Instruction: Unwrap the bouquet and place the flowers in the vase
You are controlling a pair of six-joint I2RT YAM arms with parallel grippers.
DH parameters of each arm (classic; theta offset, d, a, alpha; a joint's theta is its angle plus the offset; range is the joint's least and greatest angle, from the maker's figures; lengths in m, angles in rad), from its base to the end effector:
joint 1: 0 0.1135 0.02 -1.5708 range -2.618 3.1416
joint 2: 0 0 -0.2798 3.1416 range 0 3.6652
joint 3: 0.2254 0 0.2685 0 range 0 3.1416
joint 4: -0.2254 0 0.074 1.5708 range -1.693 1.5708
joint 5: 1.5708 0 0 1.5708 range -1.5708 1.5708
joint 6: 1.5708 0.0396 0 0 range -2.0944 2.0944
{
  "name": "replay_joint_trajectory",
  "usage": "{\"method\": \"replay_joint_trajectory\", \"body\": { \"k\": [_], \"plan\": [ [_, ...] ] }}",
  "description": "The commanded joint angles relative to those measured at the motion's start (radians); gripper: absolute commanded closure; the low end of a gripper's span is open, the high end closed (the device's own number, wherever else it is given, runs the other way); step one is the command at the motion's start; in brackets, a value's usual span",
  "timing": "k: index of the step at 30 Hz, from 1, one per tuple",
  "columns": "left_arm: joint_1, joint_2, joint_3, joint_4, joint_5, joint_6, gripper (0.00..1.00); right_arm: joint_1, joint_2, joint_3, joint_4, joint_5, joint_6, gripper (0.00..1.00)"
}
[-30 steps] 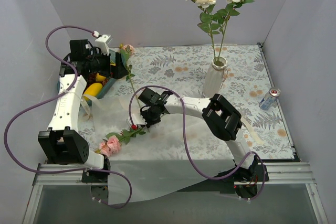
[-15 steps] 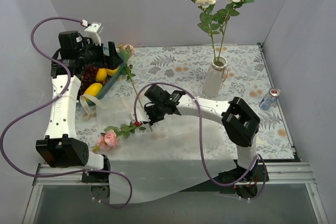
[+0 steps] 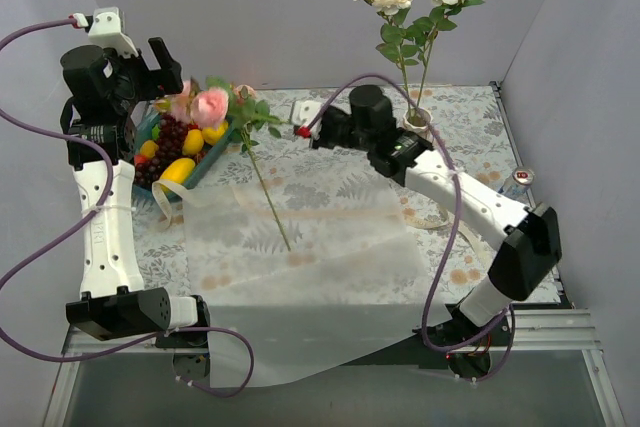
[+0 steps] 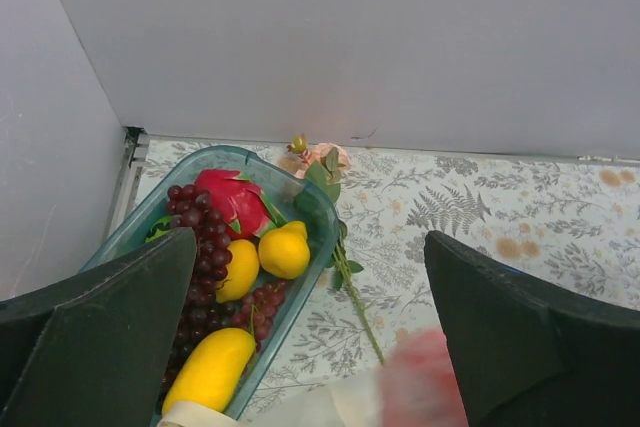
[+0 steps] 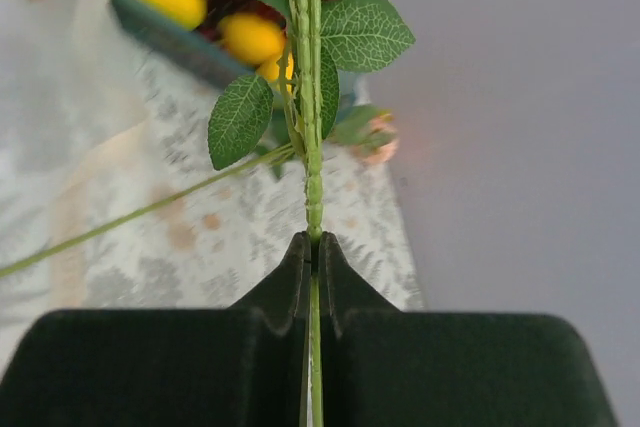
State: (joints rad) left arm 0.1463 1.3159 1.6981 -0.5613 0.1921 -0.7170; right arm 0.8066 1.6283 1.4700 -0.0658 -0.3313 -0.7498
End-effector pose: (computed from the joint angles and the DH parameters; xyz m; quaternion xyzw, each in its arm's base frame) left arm 0.2791 0.0335 0.5174 -0.2638 0.7196 -0.2502 0.5916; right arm 0.2762 0.3068 0.3861 -0.6145 0.4769 0.1463 0.6112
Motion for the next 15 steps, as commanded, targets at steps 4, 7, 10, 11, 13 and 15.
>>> {"method": "replay_joint_trajectory", "body": {
  "k": [4, 7, 10, 11, 13, 15],
  "plan": [
    [0.015, -0.026, 0.000, 0.021, -0.066, -0.070, 0.02, -0.119, -0.252, -0.039, 0.398, -0.037, 0.265, 0.99],
    [0.015, -0.032, -0.006, 0.018, -0.056, -0.070, 0.02, -0.161, -0.312, -0.066, 0.477, -0.002, 0.309, 0.99],
    [0.015, -0.027, -0.017, 0.006, -0.030, -0.067, 0.02, -0.188, -0.363, -0.114, 0.535, 0.044, 0.322, 0.99],
    [0.016, -0.029, -0.021, 0.005, -0.019, -0.067, 0.02, -0.193, -0.375, -0.141, 0.564, 0.060, 0.332, 0.99],
    [0.015, -0.027, -0.034, 0.001, -0.003, -0.064, 0.02, -0.207, -0.416, -0.186, 0.613, 0.110, 0.348, 0.99],
    [0.015, -0.029, -0.040, -0.002, 0.016, -0.062, 0.02, -0.219, -0.444, -0.270, 0.699, 0.144, 0.357, 0.99]
  ]
}}
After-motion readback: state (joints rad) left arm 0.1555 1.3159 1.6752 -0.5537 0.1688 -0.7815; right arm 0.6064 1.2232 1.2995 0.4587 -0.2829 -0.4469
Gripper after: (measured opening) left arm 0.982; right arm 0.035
